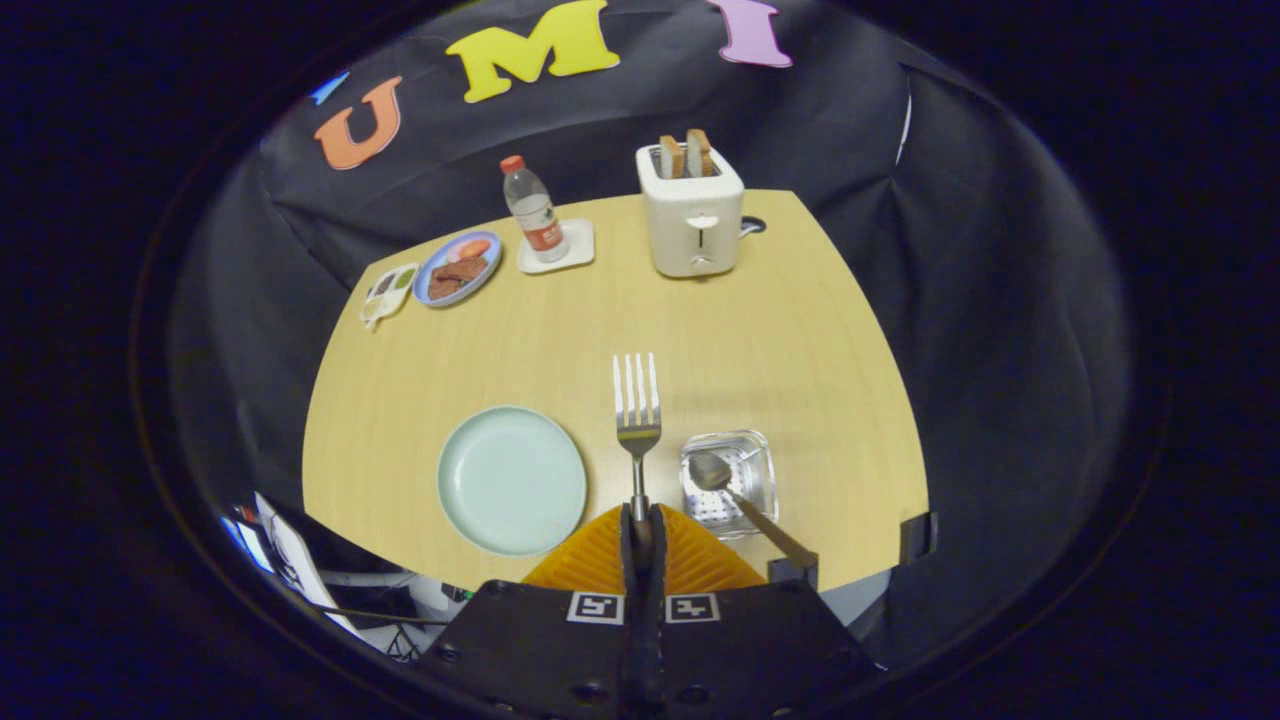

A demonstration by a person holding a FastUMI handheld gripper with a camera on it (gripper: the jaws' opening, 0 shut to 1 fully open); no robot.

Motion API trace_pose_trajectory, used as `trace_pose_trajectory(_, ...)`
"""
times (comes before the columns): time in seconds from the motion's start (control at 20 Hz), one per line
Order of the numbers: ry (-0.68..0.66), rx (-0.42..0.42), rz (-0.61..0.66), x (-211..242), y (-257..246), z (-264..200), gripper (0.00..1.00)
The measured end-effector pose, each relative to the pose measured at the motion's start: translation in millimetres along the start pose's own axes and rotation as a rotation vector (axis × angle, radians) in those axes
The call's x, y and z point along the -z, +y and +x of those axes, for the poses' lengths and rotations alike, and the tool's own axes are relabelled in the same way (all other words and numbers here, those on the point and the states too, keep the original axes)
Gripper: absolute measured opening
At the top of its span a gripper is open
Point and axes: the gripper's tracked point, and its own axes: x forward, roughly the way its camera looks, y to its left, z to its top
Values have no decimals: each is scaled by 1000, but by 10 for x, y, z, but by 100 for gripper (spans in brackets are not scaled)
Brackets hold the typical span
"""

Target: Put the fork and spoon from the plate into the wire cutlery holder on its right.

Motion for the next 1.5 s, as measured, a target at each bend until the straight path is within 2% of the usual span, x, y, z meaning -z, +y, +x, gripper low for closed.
trace_pose_trajectory(0.25, 125, 1, 10, 129, -380, 34, 0)
trace_pose_trajectory(0.85, 302, -32, 107, 433, -485, 312, 2)
trace_pose_trajectory(0.9, 308, -32, 112, 447, -508, 335, 6)
trace_pose_trajectory(1.4, 248, -51, 137, 303, -434, 359, 13)
trace_pose_trajectory(1.45, 233, -56, 129, 262, -402, 350, 15)
trace_pose_trajectory(1.5, 208, -57, 115, 231, -384, 332, 28)
